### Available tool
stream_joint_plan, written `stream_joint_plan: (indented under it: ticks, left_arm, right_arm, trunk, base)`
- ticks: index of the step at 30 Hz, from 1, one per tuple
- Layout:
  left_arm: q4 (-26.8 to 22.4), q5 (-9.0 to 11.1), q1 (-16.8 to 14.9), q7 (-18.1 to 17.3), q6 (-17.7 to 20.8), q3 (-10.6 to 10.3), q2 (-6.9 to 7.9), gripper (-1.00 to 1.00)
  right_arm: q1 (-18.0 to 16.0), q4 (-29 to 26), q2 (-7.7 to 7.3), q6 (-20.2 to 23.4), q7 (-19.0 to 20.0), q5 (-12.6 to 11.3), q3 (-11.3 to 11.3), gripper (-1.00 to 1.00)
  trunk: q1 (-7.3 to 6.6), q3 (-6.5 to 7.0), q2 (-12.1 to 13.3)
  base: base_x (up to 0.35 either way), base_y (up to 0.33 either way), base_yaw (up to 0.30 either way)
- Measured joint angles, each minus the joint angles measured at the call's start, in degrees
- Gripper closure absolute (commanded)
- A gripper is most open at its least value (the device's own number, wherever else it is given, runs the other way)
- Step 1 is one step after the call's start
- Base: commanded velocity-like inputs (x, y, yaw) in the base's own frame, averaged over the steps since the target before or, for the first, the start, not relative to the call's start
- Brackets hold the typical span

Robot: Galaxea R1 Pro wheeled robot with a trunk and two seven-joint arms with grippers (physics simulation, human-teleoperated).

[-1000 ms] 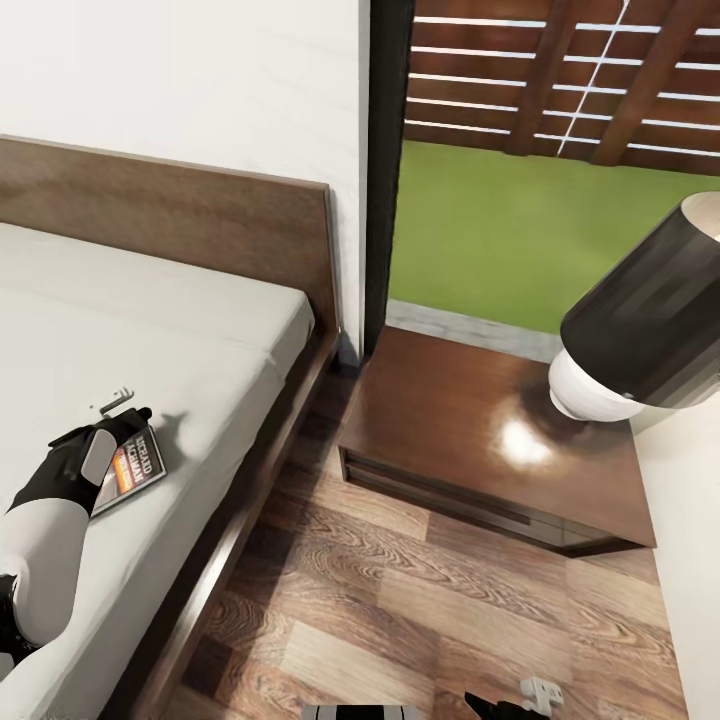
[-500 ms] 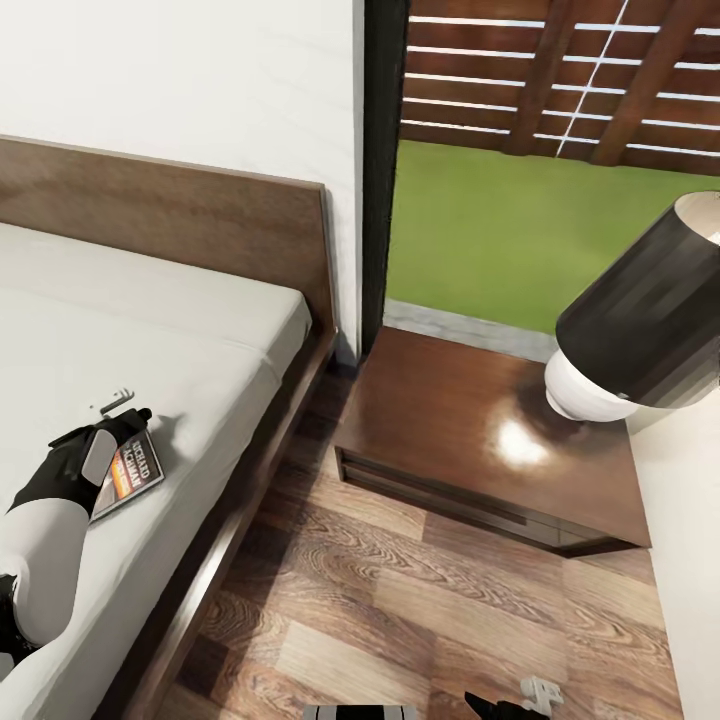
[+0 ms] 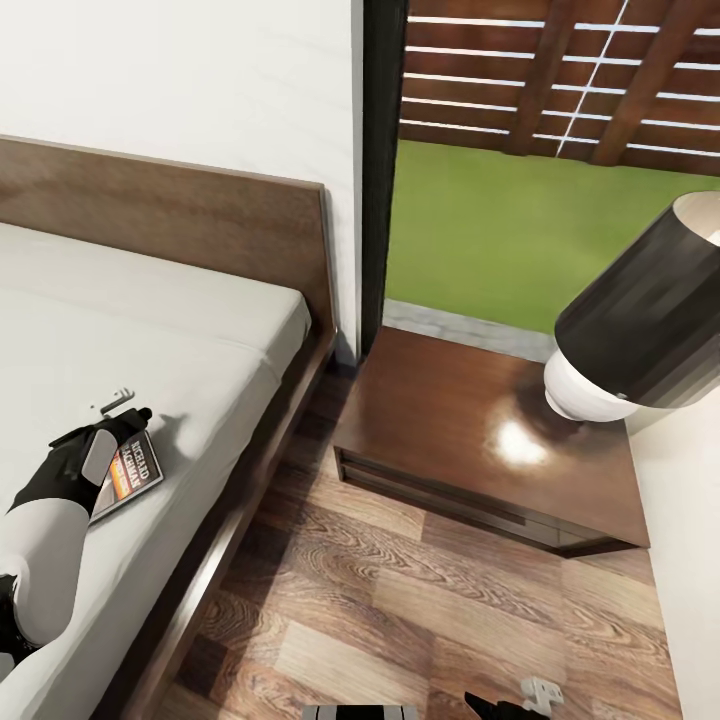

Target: In the bedroom, move the book from the bed onto either nightstand, and place the two sandals side by side next to the bed.

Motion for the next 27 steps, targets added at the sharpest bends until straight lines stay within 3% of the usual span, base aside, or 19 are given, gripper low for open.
stream_joint_plan:
  ticks: [27]
  left_arm:
    - [-0.66,0.07,0.0,-0.02,0.4,0.08,-0.64,-1.0]
  right_arm:
    - [0.0,0.0,0.0,0.0,0.02,0.0,0.0,-1.0]
  trunk:
    - [0.0,0.0,0.0]
  base:
    - [0.0,-0.027,0.0]
